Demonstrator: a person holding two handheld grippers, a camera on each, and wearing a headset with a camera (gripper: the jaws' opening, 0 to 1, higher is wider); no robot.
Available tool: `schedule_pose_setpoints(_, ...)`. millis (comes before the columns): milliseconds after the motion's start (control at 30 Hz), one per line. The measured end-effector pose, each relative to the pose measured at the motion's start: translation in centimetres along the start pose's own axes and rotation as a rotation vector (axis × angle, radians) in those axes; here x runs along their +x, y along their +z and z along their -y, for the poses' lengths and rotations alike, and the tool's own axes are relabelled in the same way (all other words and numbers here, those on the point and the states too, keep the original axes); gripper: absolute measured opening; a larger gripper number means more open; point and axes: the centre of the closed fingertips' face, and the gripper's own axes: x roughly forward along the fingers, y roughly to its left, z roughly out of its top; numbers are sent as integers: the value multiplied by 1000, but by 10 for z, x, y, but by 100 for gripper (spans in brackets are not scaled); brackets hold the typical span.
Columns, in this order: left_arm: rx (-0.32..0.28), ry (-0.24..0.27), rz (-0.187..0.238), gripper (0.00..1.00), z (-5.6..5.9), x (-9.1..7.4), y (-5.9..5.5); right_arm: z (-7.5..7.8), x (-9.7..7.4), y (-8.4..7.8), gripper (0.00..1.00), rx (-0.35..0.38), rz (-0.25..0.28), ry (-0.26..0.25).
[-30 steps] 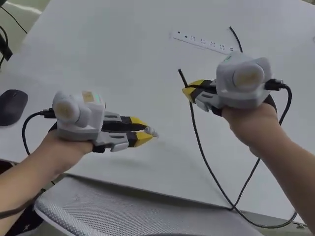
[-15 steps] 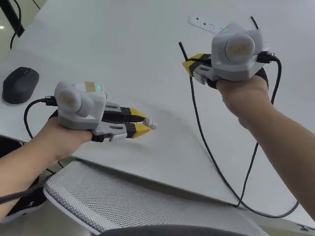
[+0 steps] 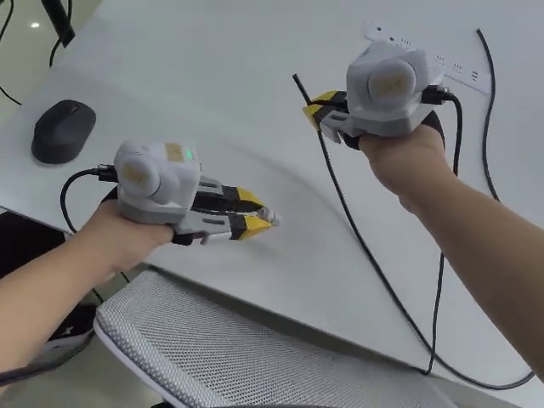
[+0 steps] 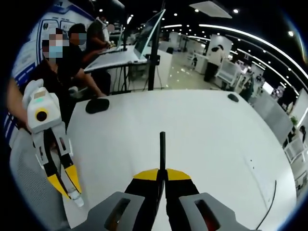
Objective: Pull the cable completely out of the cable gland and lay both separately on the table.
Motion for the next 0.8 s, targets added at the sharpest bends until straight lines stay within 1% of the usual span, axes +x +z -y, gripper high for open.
schedule_pose_setpoints(67, -6, 5, 1, 15, -2, 0, -2, -6, 8, 2, 0, -6, -2, 20)
schedule_pose_setpoints(133, -9, 12, -1, 15, -5, -1, -6, -13, 15, 2, 0, -19, -4, 56)
schedule_pose_setpoints(233, -18, 25, 0, 15, -11, -2, -10, -22, 33, -6, 0, -51, -26, 85)
schedule_pose_setpoints(300, -22, 33, -1, 15, -16, -3, -14, -28, 39, -5, 0, -60, -31, 98)
schedule_pose_setpoints(333, -25, 37, -1, 15, -18, -3, -15, -32, 41, -4, 0, -59, -28, 113)
schedule_pose_setpoints(400, -36, 48, 0, 15, -23, -4, -18, -41, 47, -6, 0, -93, -47, 140)
schedule_pose_setpoints(467, -42, 62, -3, 15, -28, -5, -22, -47, 53, -9, 0, -105, -55, 155)
schedule_pose_setpoints(500, -46, 65, -6, 15, -30, -5, -25, -52, 61, -13, 0, -106, -64, 171)
schedule_pose_setpoints(633, -60, 84, -15, 15, -38, -4, -34, -65, 74, -20, 0, -132, -86, 201)
schedule_pose_setpoints(700, -56, 93, -26, 15, -40, -2, -39, -72, 79, -23, 0, -163, -100, 215)
schedule_pose_setpoints(800, -51, 90, -41, 15, -40, 0, -44, -81, 85, -25, 0, -162, -109, 230)
